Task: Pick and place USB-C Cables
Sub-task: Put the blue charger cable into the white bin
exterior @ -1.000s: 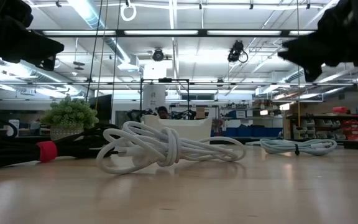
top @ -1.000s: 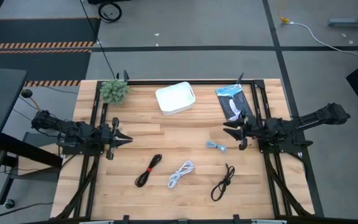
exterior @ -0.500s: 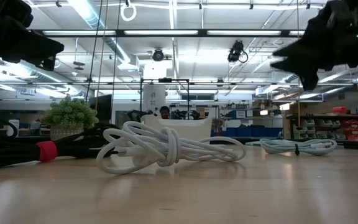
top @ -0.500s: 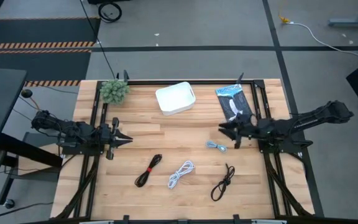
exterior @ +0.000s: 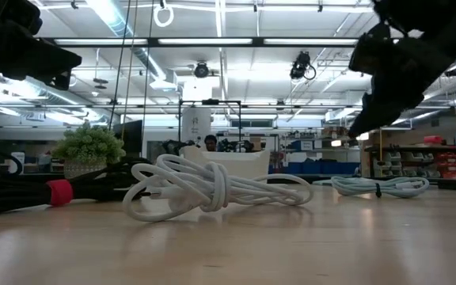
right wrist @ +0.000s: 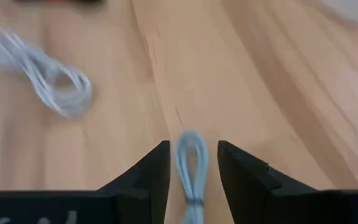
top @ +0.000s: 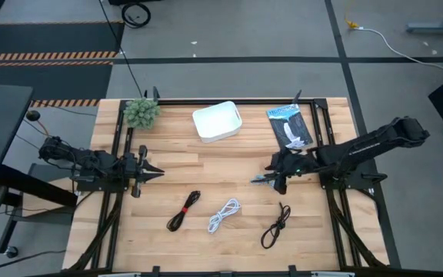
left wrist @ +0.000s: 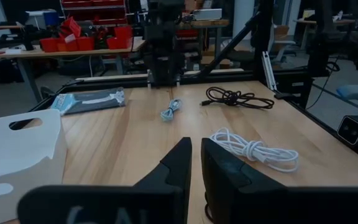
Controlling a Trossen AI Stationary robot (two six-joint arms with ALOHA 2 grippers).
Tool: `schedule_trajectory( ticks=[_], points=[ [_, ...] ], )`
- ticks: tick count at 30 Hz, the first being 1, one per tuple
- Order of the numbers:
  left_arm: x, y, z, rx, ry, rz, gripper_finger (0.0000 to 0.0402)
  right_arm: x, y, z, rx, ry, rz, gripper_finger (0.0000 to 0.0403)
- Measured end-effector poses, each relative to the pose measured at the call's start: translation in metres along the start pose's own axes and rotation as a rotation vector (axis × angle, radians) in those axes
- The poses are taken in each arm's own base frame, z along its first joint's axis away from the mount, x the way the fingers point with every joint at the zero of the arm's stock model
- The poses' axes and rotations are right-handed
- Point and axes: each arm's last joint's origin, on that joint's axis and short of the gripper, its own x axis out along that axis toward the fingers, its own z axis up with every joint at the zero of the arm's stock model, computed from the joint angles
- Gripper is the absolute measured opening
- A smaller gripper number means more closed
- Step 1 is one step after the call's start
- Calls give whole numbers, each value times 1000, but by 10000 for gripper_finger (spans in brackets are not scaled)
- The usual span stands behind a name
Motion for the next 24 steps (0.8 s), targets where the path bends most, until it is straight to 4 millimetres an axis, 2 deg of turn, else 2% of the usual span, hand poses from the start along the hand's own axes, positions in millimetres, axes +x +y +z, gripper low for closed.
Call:
schedule_trajectory(
  ticks=[3,8,13,18,24],
  points=[
    [0,0,0,0,0,0,43,7,6,7,-32,142,-55,153],
    [0,0,0,0,0,0,43,21,16,22,-59,251,-105,198],
    [0,0,0,0,0,0,43,36,21,25,-101,380,-94,237],
    [0,0,0,0,0,0,43,49,22,19,-129,505,-122,230],
    [0,0,0,0,0,0,43,59,21,19,-126,576,-148,206]
  ],
)
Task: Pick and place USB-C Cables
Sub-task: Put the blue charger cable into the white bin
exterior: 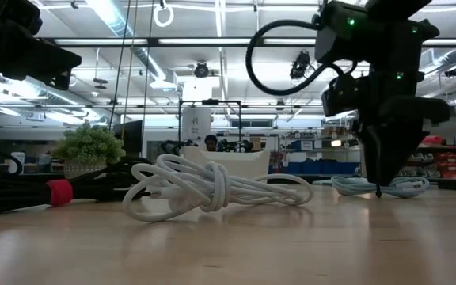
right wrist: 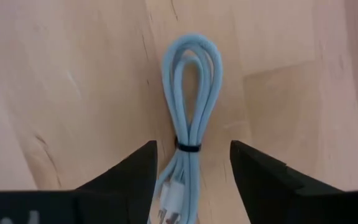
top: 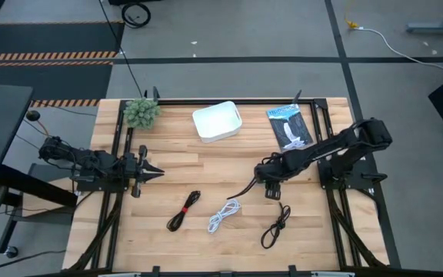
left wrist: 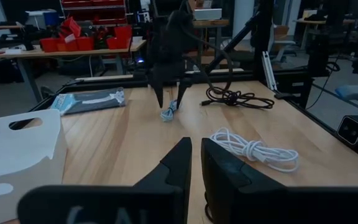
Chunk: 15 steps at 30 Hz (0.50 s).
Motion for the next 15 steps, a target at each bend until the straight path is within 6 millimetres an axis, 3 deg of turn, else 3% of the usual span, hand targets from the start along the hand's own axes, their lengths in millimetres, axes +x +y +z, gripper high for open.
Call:
schedule_trajectory(
  ticks=[7,15],
  points=[
    [0,0,0,0,0,0,43,10,-3,2,17,47,12,161],
    [0,0,0,0,-1,0,43,13,-3,3,-7,48,19,66]
  ],
)
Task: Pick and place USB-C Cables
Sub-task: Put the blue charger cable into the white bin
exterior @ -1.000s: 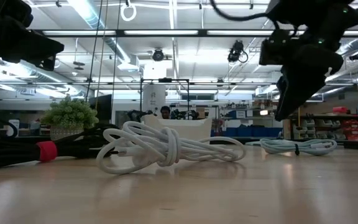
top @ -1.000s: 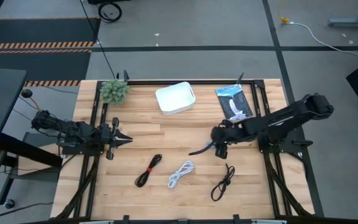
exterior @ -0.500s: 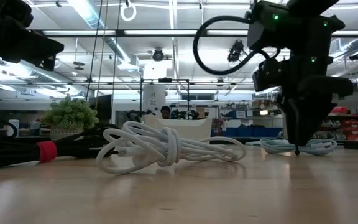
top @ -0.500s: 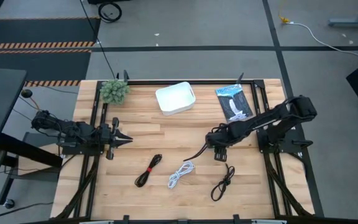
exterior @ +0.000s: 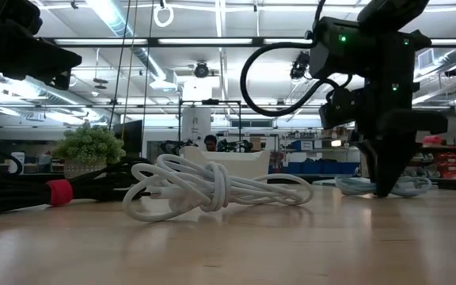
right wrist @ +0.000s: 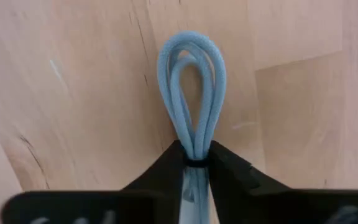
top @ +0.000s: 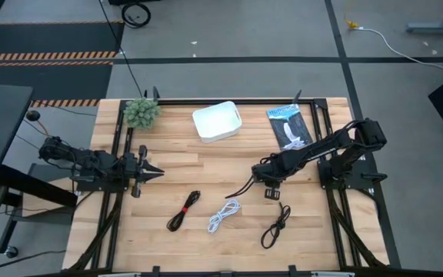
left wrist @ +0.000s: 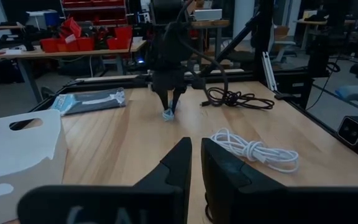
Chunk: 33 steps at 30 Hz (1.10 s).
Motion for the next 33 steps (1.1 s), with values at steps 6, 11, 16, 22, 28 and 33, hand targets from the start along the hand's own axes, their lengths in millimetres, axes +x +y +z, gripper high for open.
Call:
schedule_trajectory(
  ticks=[6,11,16,22,28,33],
  points=[
    [0,0,0,0,0,0,43,-7,0,9,-59,-54,-70,41],
    [0,0,0,0,-1,0,43,-32,-2,37,-147,-215,-264,41],
    [0,0,0,-1,-1,0,43,-50,-15,65,-252,-349,-383,44],
    [0,0,0,0,-1,0,43,-53,-42,100,-325,-448,-456,46],
    [0,0,0,0,0,0,43,-50,-75,145,-385,-464,-520,48],
    [1,0,0,2,7,0,43,-43,-101,181,-446,-452,-553,49]
  ],
)
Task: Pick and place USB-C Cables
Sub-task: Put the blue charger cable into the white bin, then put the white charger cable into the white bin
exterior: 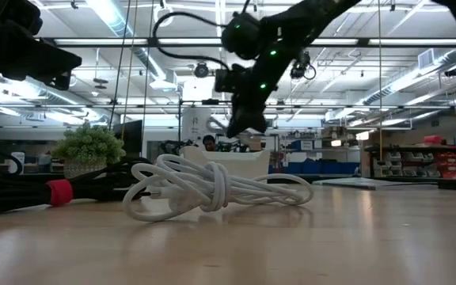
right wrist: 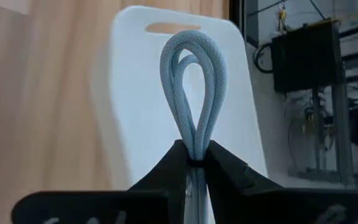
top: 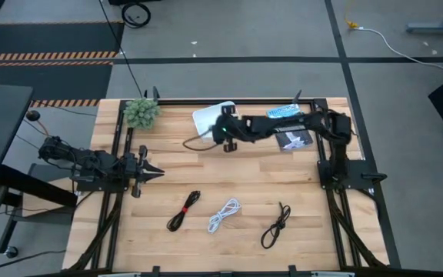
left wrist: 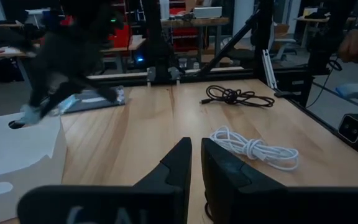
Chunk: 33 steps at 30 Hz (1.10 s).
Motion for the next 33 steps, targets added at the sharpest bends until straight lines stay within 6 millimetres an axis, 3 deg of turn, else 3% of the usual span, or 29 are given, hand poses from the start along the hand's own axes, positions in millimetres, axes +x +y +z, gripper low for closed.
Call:
schedule_trajectory(
  ticks=[7,15,26,33],
  points=[
    [0,0,0,0,0,0,43,38,-27,10,-95,-20,13,49],
    [0,0,0,0,-1,0,43,71,-19,3,-152,-4,96,61],
    [0,0,0,-1,-1,0,43,63,-8,3,-91,77,123,150],
    [0,0,0,-1,-1,0,43,27,4,28,-80,1,132,164]
  ],
)
